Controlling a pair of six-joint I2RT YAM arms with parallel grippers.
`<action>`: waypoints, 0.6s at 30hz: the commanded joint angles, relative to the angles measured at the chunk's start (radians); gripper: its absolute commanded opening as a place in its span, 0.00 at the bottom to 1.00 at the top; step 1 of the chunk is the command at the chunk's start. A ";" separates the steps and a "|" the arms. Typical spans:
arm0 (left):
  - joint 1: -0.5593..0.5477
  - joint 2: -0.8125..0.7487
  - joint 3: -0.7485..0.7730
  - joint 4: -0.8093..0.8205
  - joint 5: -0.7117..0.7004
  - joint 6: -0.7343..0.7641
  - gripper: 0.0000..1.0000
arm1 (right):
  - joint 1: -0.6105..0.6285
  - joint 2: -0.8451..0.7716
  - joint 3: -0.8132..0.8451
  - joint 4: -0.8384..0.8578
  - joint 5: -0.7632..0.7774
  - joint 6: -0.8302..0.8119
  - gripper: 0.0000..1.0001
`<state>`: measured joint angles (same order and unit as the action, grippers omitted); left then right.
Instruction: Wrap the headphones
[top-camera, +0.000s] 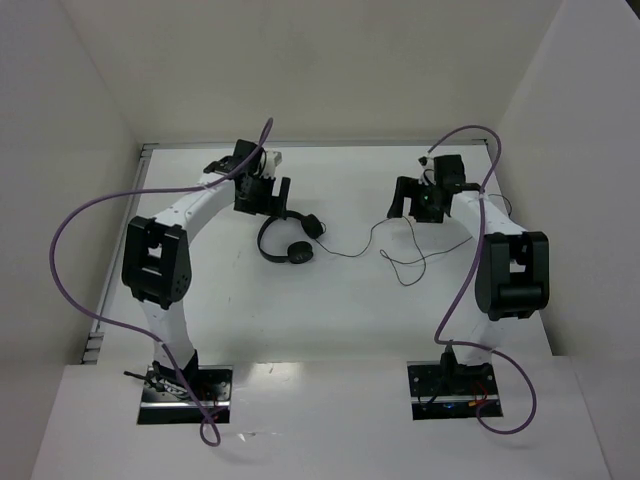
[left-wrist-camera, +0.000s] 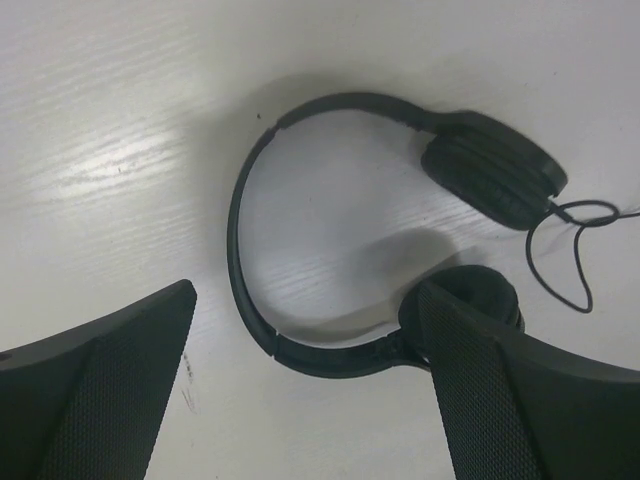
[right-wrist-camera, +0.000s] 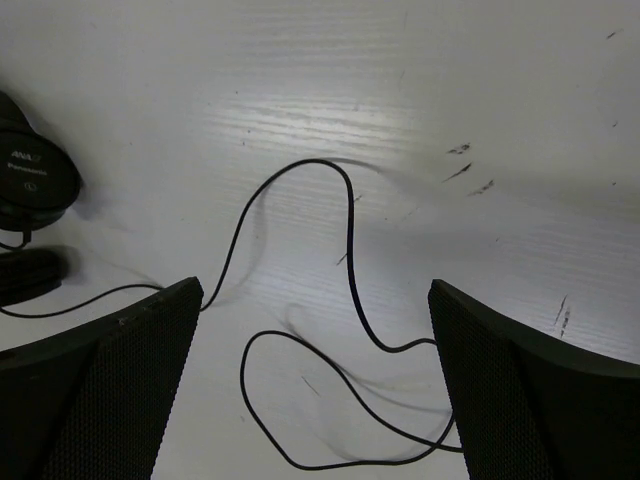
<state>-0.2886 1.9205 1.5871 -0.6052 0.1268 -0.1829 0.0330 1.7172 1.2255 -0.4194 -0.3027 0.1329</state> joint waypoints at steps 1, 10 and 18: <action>0.002 -0.060 -0.042 -0.001 -0.019 0.026 1.00 | 0.001 -0.053 -0.033 0.096 -0.041 0.002 1.00; 0.002 -0.072 -0.087 -0.038 -0.090 -0.004 1.00 | 0.010 -0.019 0.034 0.085 0.072 0.074 1.00; 0.002 -0.089 -0.079 -0.082 0.039 0.005 1.00 | 0.158 0.148 0.270 0.054 -0.006 -0.005 1.00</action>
<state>-0.2886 1.8729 1.4708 -0.6712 0.1055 -0.1860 0.0917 1.7947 1.3518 -0.4160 -0.2661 0.1654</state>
